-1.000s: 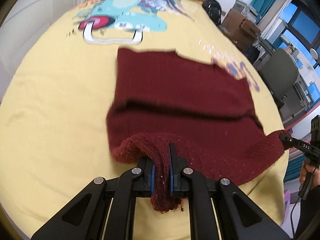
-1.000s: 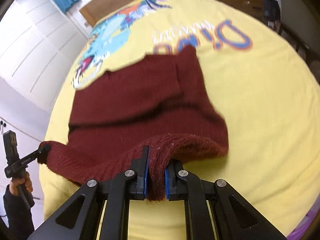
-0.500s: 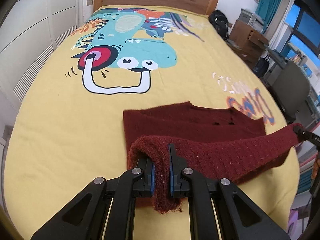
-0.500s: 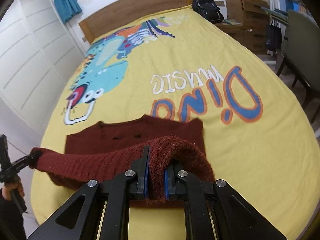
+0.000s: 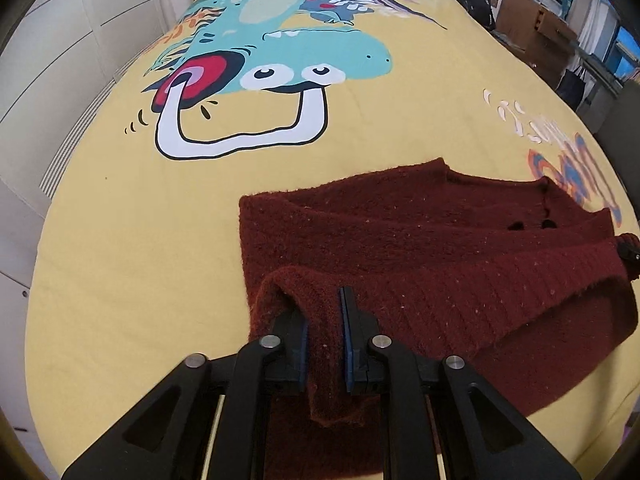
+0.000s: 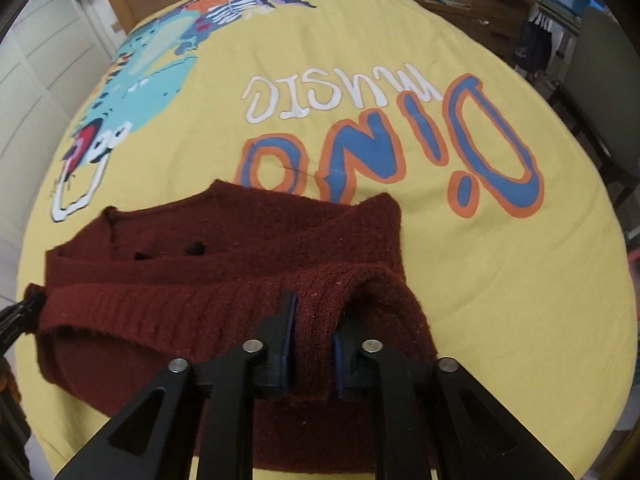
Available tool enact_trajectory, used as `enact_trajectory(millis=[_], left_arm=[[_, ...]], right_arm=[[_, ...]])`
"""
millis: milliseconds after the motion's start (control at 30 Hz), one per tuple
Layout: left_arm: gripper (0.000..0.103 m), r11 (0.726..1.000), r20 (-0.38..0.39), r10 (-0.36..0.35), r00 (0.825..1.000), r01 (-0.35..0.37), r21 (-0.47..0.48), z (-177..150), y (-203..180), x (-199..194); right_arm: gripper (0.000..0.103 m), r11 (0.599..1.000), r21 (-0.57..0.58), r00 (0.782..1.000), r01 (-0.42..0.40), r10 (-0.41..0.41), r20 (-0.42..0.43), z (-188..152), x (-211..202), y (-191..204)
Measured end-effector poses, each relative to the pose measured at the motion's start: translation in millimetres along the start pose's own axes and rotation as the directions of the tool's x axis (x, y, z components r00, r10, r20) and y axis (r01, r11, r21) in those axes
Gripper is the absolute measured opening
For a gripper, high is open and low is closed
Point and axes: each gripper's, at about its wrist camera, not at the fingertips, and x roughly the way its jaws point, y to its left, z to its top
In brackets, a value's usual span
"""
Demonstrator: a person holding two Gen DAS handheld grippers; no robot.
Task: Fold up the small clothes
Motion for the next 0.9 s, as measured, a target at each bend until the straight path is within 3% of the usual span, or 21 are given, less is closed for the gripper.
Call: enact_trajectory(millis=[33, 100, 167, 233, 367, 433, 500, 767, 900], left_arm=[[0.019, 1.000, -0.009, 0.003, 1.000, -0.003, -0.005, 1, 0, 0], [0.023, 0.999, -0.019, -0.018, 1.000, 0.018, -0.028, 3, 2, 0], [0.035, 0.998, -0.020, -0.039, 0.999, 0.038, -0.056, 5, 5, -5], [0.068, 0.998, -0.005, -0.031, 1.000, 0.030, -0.053, 6, 3, -13], [0.082, 0.999, 0.021, -0.039, 0.999, 0.039, -0.030, 8, -4, -28], [0.097, 0.999, 0.038, -0.041, 0.998, 0.042, -0.015, 7, -10, -35], [0.102, 0.999, 0.072, -0.041, 0.997, 0.040, 0.015, 4, -20, -42], [0.102, 0.991, 0.099, -0.101, 0.990, 0.092, 0.095, -17, -57, -36], [0.102, 0.989, 0.065, -0.114, 0.991, 0.107, 0.107, -32, -68, -17]], right_arm=[[0.046, 1.000, -0.001, 1.000, 0.008, -0.008, 0.005, 0, -1, 0], [0.060, 1.000, -0.001, 1.000, 0.003, -0.003, 0.019, -1, -6, 0], [0.063, 1.000, -0.002, 0.999, 0.008, -0.008, 0.037, -2, -13, 1], [0.076, 1.000, -0.005, 0.998, 0.008, -0.007, 0.057, -3, -20, 2], [0.082, 0.999, -0.046, 0.996, -0.010, 0.015, 0.089, -10, -34, 14], [0.090, 0.997, -0.074, 0.995, -0.020, 0.027, 0.100, -15, -38, 23], [0.103, 0.994, -0.105, 0.993, -0.035, 0.046, 0.105, -22, -40, 35], [0.103, 0.973, -0.230, 0.994, -0.022, 0.047, 0.103, -64, -23, 82], [0.103, 0.963, -0.270, 0.995, 0.011, 0.017, 0.102, -87, -3, 93]])
